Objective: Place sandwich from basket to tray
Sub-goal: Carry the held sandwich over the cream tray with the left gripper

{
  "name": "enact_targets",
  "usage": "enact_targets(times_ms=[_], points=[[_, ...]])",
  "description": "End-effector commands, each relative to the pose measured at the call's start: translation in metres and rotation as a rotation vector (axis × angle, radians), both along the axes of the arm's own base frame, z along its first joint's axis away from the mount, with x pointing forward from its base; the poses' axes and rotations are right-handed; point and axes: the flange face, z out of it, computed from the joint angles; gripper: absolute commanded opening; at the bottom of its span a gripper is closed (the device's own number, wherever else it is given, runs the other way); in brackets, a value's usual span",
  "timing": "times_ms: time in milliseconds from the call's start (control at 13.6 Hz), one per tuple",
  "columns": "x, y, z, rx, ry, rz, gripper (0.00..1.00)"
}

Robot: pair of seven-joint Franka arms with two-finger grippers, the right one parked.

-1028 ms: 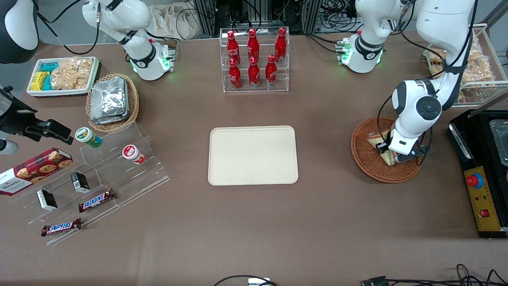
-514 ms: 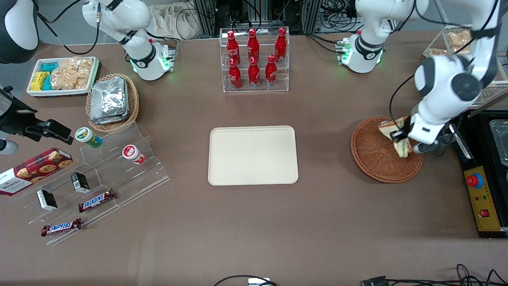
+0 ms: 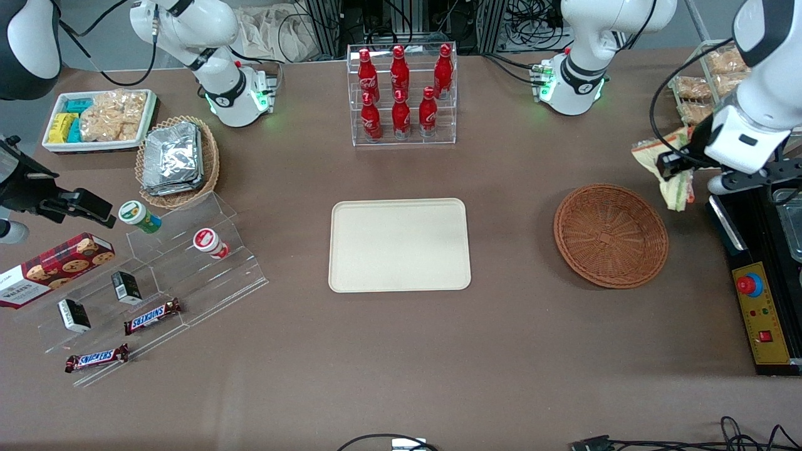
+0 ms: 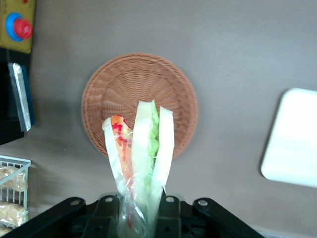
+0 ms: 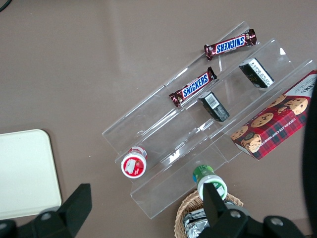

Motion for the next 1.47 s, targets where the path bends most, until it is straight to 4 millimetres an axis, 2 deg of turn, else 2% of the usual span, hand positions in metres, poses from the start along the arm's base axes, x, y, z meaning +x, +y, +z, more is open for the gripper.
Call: enact_targets(times_ms=[0,220,367,514,587,661,807,881,954,1028,1101,1248,1394], points=[[0.02,-0.091,-0.003,0.021,0.028,-0.141,0.15],[0.012,-0.213,-0.014,0.016,0.026,-0.238,0.15],[0.005,-0.286,-0.032,-0.002,0.046,-0.201,0.16],[0.004,-0.337,-0.05,-0.012,0.057,-0.138,0.17],[0.005,-0.353,-0.062,-0.002,0.056,-0.146,0.18],[0.003,-0.364,-0.072,0.003,0.056,-0.165,0.18],[0.008,-0.371,-0.097,0.0,0.067,-0.178,0.18],[0.004,-0.378,-0.118,0.011,0.068,-0.195,0.19],[0.001,-0.382,-0.141,0.023,0.051,-0.213,0.19],[-0.004,-0.384,-0.175,0.03,0.059,-0.23,0.19],[-0.009,-0.386,-0.2,0.024,0.04,-0.247,0.19],[-0.016,-0.382,-0.253,-0.002,0.01,-0.269,0.19],[-0.009,-0.372,-0.298,-0.037,-0.005,-0.252,0.19]])
